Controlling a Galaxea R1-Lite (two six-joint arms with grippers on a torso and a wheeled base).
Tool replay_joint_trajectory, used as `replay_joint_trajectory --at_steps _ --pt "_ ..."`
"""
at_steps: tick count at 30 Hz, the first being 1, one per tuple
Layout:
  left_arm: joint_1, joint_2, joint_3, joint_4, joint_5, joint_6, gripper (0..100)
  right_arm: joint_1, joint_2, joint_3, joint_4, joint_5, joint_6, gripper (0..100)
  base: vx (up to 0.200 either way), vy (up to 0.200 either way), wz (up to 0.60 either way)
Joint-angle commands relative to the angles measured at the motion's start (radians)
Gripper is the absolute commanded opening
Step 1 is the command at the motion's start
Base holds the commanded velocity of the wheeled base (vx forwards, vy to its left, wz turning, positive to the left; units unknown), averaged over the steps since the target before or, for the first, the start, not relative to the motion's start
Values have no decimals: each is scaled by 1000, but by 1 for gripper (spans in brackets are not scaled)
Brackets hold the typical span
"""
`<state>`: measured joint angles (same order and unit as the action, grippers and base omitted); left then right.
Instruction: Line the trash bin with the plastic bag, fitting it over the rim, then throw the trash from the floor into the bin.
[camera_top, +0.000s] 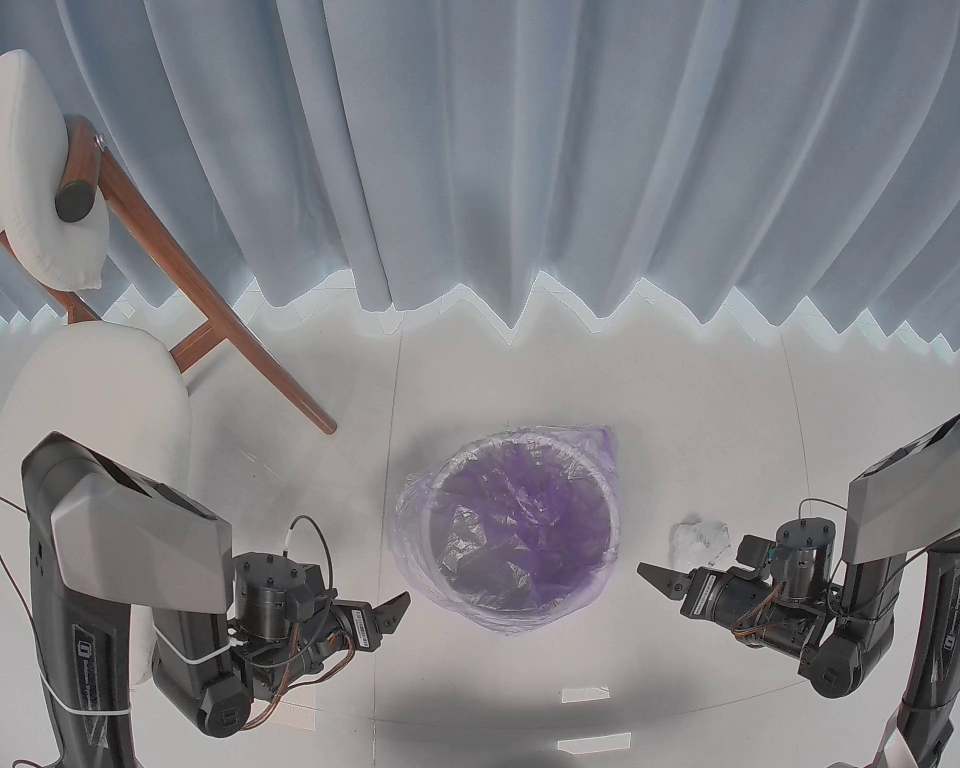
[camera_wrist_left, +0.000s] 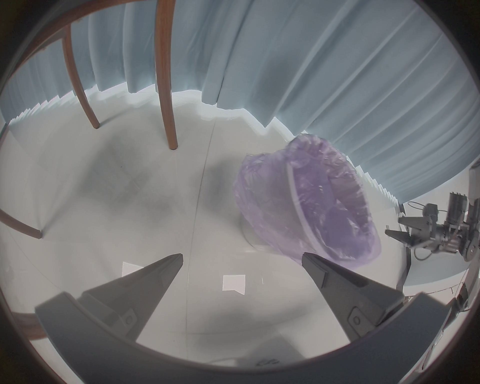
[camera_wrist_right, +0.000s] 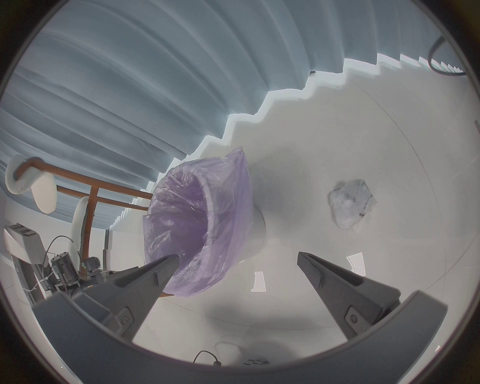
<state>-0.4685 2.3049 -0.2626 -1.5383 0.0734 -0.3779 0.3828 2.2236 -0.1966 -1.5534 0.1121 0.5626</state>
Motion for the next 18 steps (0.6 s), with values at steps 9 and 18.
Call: replay_joint_trajectory --at_steps 9,18 --pt "31 90 -145 7 -3 -9 100 41 11 0 -17 -2 0 100 0 0 0" --pt "-30 68 -149 -5 -4 -84 100 100 -25 -6 -11 63 39 100 0 0 0"
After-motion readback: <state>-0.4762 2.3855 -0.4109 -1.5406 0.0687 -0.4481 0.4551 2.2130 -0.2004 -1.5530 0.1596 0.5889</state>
